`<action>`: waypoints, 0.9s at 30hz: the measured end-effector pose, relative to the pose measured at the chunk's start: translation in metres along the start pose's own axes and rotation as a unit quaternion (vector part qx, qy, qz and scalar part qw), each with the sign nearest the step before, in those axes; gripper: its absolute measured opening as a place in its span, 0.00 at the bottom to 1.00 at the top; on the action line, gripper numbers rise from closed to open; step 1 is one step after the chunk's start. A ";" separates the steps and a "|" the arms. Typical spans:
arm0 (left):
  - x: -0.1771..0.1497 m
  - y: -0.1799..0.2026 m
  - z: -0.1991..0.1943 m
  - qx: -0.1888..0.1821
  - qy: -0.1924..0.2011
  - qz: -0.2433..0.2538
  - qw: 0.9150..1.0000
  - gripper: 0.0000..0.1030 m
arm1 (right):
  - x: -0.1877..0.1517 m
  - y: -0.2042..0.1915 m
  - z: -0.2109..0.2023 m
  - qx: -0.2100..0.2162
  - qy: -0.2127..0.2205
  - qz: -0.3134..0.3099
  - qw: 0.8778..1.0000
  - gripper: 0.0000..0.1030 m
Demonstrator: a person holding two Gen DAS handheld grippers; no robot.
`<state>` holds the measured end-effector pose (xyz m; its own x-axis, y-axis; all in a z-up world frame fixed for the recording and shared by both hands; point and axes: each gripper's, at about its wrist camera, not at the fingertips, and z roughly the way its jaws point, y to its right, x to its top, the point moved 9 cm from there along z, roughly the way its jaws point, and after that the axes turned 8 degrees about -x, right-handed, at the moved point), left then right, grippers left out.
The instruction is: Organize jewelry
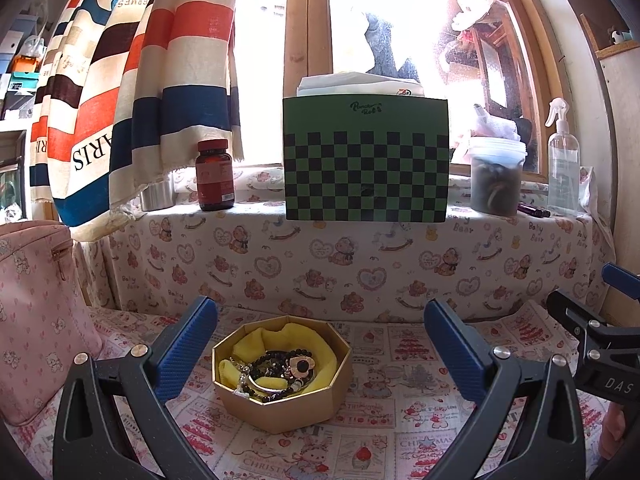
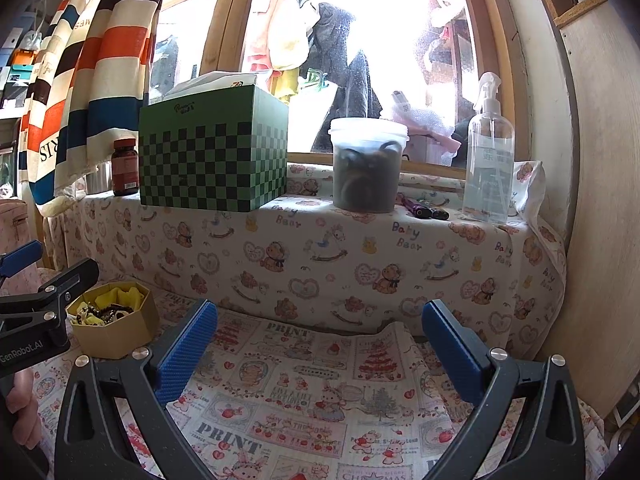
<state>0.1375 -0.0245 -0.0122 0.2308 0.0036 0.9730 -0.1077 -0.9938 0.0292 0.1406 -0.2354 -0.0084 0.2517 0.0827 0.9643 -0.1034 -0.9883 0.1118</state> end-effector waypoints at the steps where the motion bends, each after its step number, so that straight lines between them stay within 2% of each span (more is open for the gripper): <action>1: 0.000 0.000 0.000 0.000 0.000 0.000 1.000 1.00 | 0.000 0.000 0.000 0.000 0.000 0.000 1.000 1.00; 27: -0.001 0.002 0.001 -0.002 -0.001 0.002 1.000 1.00 | -0.001 -0.001 0.001 0.002 -0.004 0.000 1.000 1.00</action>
<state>0.1379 -0.0266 -0.0131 0.2319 -0.0011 0.9727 -0.1125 -0.9933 0.0257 0.1416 -0.2351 -0.0096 0.2597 0.0814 0.9622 -0.0999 -0.9888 0.1107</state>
